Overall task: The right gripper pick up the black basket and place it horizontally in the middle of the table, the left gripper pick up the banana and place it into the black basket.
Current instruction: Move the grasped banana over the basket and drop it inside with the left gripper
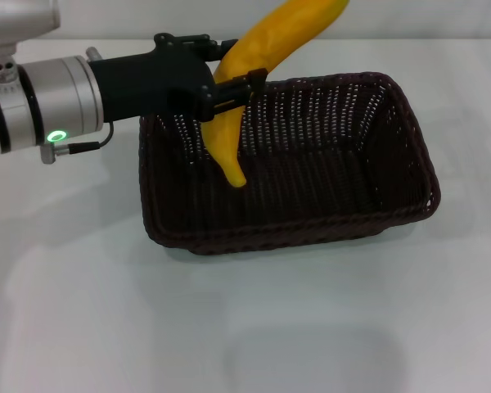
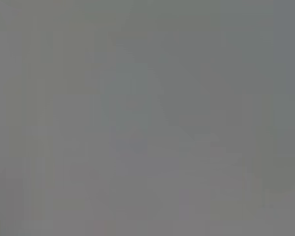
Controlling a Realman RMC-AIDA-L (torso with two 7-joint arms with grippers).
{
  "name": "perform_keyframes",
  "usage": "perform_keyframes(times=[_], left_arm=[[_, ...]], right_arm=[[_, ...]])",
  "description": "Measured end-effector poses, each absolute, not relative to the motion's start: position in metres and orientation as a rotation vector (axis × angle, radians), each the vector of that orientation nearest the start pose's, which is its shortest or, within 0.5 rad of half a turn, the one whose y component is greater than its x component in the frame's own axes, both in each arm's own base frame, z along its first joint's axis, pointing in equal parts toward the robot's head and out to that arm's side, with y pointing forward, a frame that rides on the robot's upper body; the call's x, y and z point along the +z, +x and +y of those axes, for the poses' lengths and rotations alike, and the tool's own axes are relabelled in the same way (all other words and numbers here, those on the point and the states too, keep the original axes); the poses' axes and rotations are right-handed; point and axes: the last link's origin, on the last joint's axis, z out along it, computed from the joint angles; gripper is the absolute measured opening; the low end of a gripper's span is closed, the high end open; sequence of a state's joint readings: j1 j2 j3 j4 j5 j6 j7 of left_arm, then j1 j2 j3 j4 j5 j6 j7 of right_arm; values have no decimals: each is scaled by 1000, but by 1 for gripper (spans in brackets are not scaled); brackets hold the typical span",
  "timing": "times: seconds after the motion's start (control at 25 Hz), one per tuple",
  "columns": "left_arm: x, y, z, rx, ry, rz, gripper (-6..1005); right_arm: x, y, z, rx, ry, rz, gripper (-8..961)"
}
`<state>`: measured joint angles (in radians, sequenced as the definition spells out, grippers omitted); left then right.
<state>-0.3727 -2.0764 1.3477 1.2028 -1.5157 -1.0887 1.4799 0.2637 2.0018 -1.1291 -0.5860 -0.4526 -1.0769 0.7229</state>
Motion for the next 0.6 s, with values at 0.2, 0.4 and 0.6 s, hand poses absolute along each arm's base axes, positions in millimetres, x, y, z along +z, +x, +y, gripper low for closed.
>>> perform_keyframes(times=[0.2,0.4,0.6], left_arm=[[7,-169,361,-702,-2554,-395,547],[6,-170,361,-702,-2560,-419,549],[6,-171,360,-703,-2557,-431,552]], right_arm=[[113,330,346,950,-1516,485,738],[111,329,346,952,-1525,484,738],[110,328,346,954,-1531,484,738]])
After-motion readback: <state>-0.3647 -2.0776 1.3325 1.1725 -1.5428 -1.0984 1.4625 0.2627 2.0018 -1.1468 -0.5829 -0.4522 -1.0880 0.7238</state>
